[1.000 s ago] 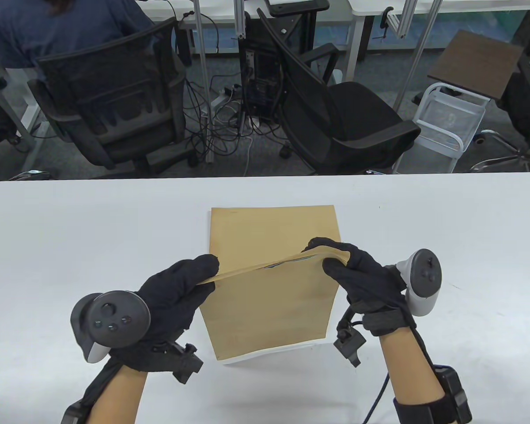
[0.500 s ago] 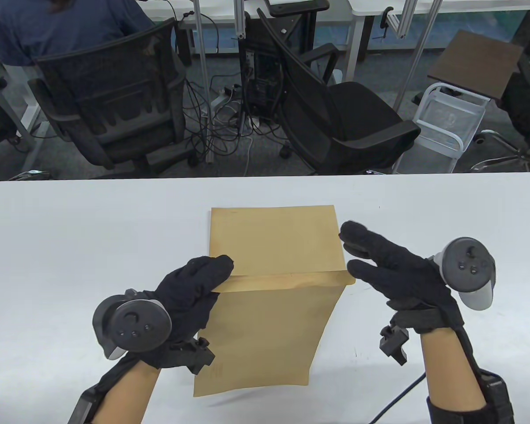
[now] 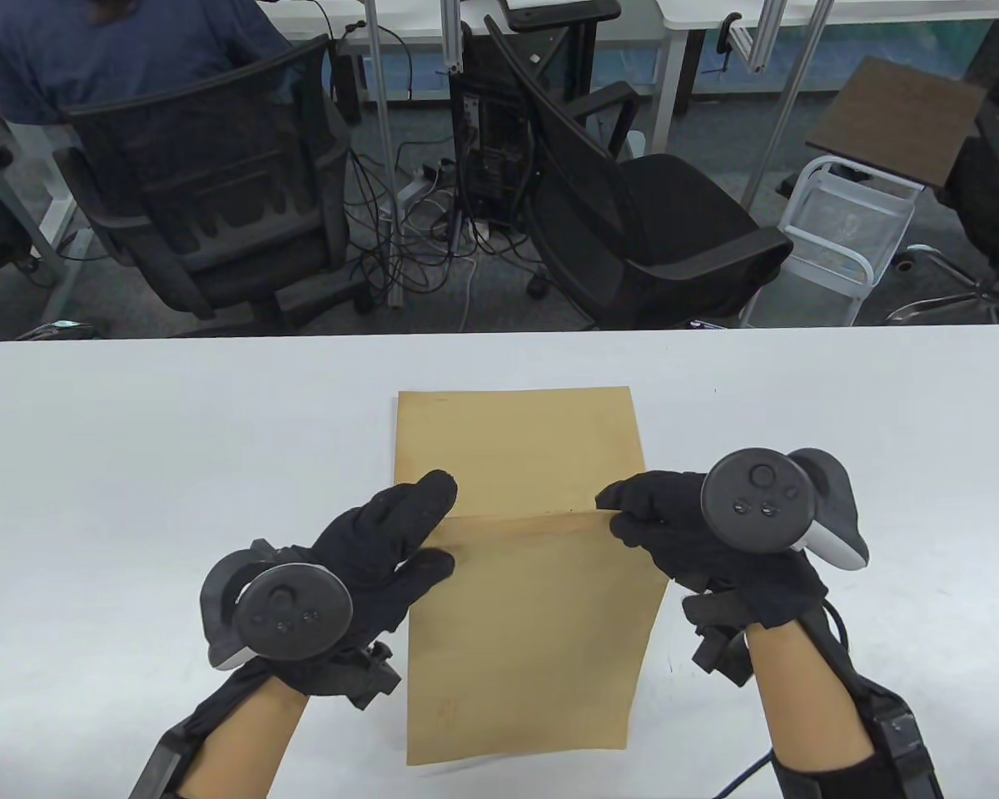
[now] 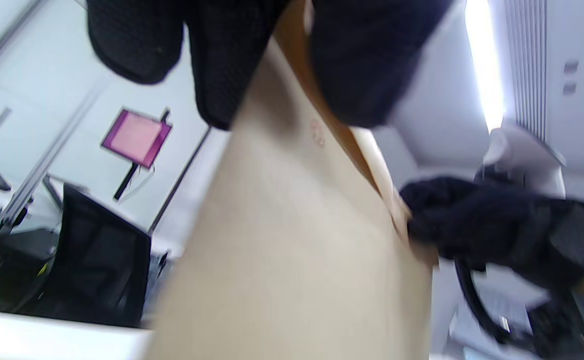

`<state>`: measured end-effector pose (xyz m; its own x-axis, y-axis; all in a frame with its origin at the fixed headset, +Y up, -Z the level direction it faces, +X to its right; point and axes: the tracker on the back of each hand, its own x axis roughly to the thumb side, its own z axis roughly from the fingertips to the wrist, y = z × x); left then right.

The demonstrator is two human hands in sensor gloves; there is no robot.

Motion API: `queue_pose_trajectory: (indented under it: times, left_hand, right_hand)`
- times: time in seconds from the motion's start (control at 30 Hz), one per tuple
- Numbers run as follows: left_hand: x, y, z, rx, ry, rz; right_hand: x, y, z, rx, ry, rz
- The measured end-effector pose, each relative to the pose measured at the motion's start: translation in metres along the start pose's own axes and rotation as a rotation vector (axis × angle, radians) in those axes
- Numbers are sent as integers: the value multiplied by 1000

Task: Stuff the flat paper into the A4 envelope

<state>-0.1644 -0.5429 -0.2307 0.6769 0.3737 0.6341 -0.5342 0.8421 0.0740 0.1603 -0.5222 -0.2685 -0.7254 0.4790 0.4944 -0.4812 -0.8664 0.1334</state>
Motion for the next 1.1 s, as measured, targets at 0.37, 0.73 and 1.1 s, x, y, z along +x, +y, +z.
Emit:
queue_pose_trajectory:
  times: [0.37,0.73,1.1]
  left_hand:
    - [2,2,-20,-36,174,61]
    - [14,-12,-13,54,83,-67]
    - [27,-18,-12,105,42,-40]
  right_hand:
    - [21,4,20,-103,-148,123]
    - [47,-1,20,-101,-142,238]
    - [85,29,-22,65,-152,251]
